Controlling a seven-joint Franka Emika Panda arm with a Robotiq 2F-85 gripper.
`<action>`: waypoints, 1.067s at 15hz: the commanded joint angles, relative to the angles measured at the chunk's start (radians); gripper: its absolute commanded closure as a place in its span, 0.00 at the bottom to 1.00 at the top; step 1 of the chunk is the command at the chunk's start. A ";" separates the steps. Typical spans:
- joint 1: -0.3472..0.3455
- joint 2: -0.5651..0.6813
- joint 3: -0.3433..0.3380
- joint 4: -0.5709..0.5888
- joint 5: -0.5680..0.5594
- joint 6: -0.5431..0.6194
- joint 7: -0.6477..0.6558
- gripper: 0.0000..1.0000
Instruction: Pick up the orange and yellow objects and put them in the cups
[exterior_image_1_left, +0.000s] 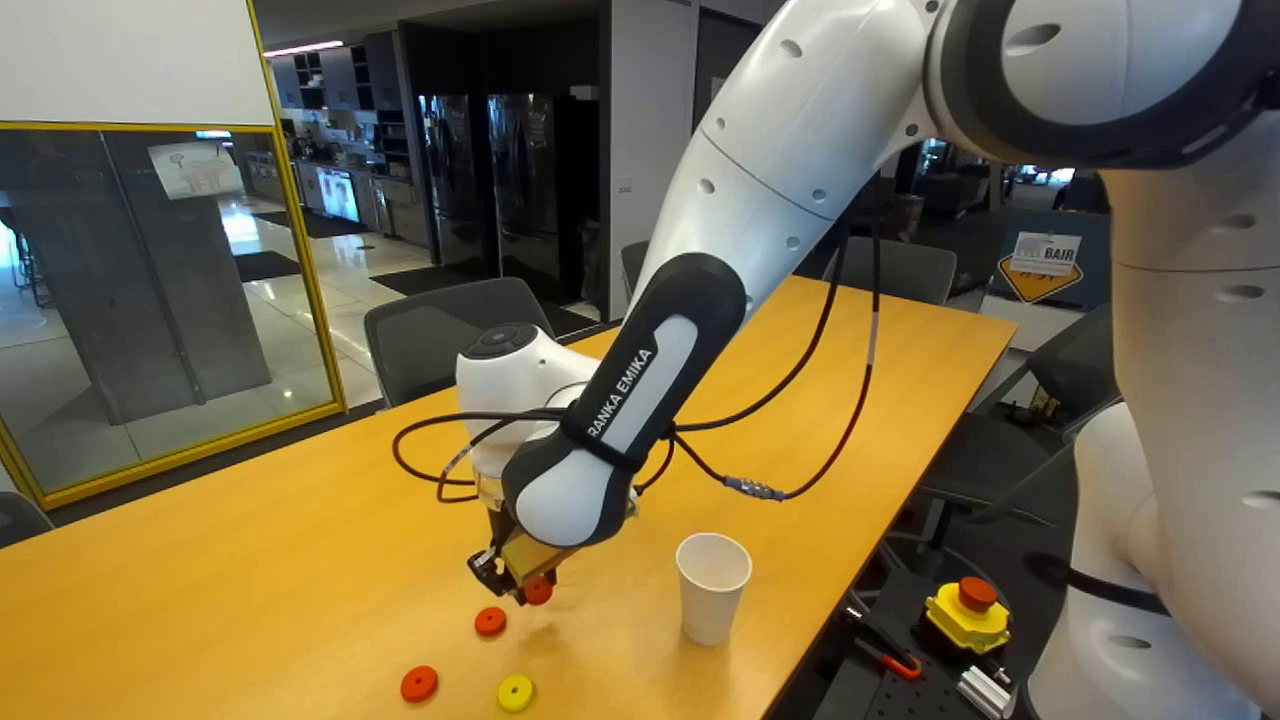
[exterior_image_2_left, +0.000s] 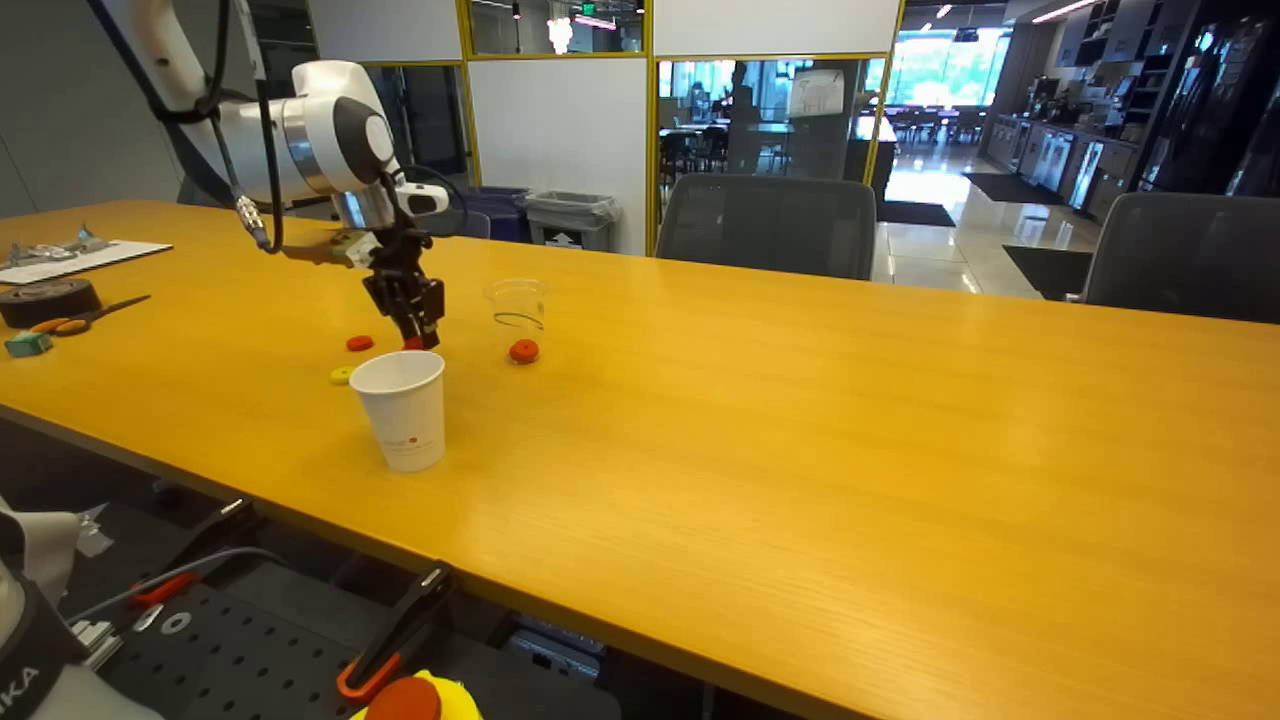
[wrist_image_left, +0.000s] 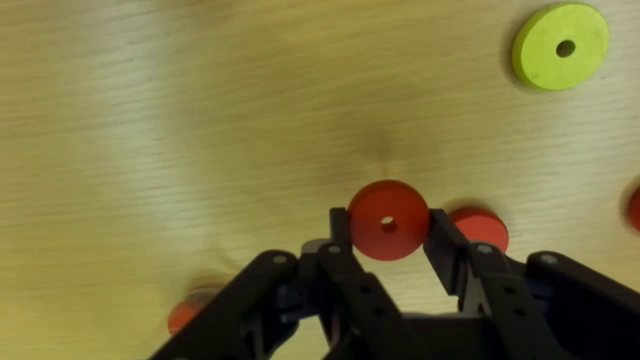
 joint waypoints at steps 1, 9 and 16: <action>-0.036 -0.116 0.018 -0.019 -0.040 -0.073 0.003 0.78; -0.166 -0.203 0.055 0.051 -0.066 -0.141 -0.050 0.78; -0.268 -0.088 0.069 0.172 0.021 -0.145 -0.210 0.78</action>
